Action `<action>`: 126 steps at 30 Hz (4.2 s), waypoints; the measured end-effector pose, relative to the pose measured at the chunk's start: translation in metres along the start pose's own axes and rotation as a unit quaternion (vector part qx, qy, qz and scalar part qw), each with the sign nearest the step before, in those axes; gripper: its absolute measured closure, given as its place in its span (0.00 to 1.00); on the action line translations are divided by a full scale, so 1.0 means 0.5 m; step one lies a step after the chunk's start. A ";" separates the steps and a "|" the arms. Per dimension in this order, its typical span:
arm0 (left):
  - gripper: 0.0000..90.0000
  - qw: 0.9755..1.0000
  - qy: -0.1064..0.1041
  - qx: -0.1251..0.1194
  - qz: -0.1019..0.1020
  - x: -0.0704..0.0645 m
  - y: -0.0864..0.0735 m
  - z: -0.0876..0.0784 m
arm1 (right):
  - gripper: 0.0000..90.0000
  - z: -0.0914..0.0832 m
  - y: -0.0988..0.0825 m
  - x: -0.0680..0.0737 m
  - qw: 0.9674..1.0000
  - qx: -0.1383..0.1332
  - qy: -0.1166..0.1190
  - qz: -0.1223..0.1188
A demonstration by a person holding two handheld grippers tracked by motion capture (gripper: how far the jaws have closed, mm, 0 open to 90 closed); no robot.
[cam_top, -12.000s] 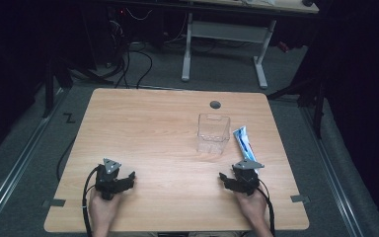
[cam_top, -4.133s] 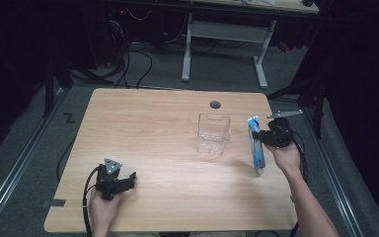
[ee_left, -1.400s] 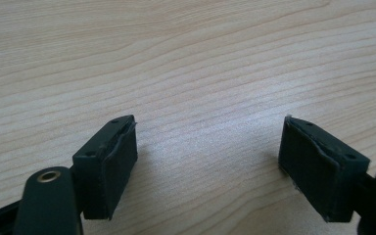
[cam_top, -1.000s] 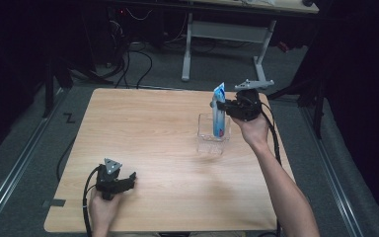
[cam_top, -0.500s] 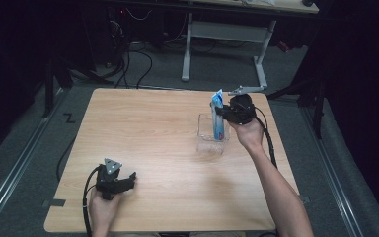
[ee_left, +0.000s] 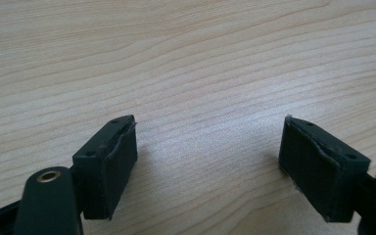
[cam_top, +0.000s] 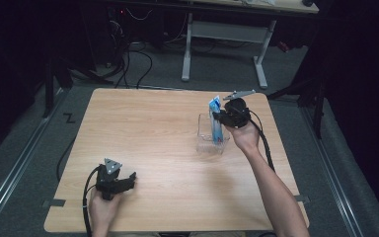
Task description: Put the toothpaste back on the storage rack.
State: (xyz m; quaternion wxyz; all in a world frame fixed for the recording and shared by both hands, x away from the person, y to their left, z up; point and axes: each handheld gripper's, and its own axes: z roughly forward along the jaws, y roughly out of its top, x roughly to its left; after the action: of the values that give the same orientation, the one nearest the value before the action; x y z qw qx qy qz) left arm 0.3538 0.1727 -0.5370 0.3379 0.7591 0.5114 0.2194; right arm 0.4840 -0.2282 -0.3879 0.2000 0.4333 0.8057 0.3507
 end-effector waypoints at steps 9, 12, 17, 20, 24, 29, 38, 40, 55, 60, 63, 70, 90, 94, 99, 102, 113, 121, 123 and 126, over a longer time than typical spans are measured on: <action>0.25 1.000 0.000 0.000 0.000 0.000 0.000 0.000 | 0.84 0.017 -0.002 0.008 1.000 0.013 0.009 -0.002; 0.25 1.000 0.000 0.000 0.000 0.000 0.000 0.000 | 0.84 0.023 -0.001 0.013 1.000 0.015 0.011 -0.004; 0.25 1.000 0.000 0.000 0.000 0.000 0.000 0.000 | 0.84 0.027 0.002 0.019 1.000 0.019 0.011 -0.007; 0.25 1.000 0.000 0.000 0.000 0.000 0.000 0.000 | 0.84 0.029 0.003 0.020 1.000 0.018 0.011 -0.008; 0.25 1.000 0.000 0.000 0.000 0.000 0.000 0.000 | 0.83 0.035 0.004 0.021 1.000 0.016 0.013 -0.003; 0.25 1.000 0.000 0.000 0.000 0.000 0.000 0.000 | 0.83 0.046 0.007 0.030 1.000 0.019 0.011 -0.008; 0.25 1.000 0.000 0.000 0.000 0.000 0.000 0.000 | 0.82 0.062 0.013 0.045 0.999 0.024 0.008 -0.019; 0.25 1.000 0.000 -0.001 0.000 0.000 0.000 0.000 | 0.82 0.062 0.013 0.045 1.000 0.023 0.009 -0.018; 0.25 1.000 0.000 0.000 0.000 0.000 0.000 0.000 | 0.62 0.057 0.011 0.042 1.000 0.008 0.027 0.000; 0.25 1.000 0.000 -0.001 -0.001 0.000 0.000 0.000 | 0.56 0.042 0.012 0.032 0.999 -0.006 0.035 0.014; 0.25 1.000 0.000 -0.001 -0.001 0.000 0.000 0.000 | 0.53 0.030 0.012 0.023 0.999 -0.014 0.034 0.021; 0.25 1.000 0.000 0.000 0.000 0.000 0.000 0.000 | 0.56 0.003 0.006 0.013 0.998 -0.043 0.018 0.030; 0.25 1.000 0.000 0.000 0.000 0.000 0.000 0.000 | 0.57 -0.072 -0.022 -0.030 0.996 -0.075 -0.008 0.046; 0.25 1.000 0.000 0.000 0.000 0.000 0.000 0.000 | 0.57 -0.084 -0.025 -0.034 0.996 -0.078 -0.011 0.045; 0.25 1.000 0.000 0.000 0.000 0.000 0.000 0.000 | 0.58 -0.097 -0.030 -0.042 0.995 -0.082 -0.015 0.048; 0.25 1.000 0.000 0.000 0.000 0.000 0.000 0.000 | 0.58 -0.111 -0.035 -0.051 0.994 -0.090 -0.014 0.055; 0.25 1.000 0.001 0.000 0.000 -0.001 0.000 0.000 | 0.62 -0.146 -0.072 -0.083 0.992 -0.098 -0.016 0.079; 0.25 1.000 0.000 0.000 -0.002 -0.001 0.000 0.000 | 0.63 -0.167 -0.084 -0.091 0.991 -0.107 -0.025 0.078; 0.25 1.000 0.000 0.000 -0.002 0.000 0.000 0.000 | 0.63 -0.168 -0.089 -0.093 0.991 -0.106 -0.025 0.080; 0.25 1.000 0.000 0.000 -0.001 0.000 0.000 0.000 | 0.63 -0.176 -0.106 -0.103 0.990 -0.107 -0.030 0.091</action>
State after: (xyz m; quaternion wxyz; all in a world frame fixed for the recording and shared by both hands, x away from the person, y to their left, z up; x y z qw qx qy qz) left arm 0.3538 0.1725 -0.5369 0.3381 0.7584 0.5125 0.2188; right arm 0.4275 -0.3260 -0.3670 0.2369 0.4912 0.7143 0.4387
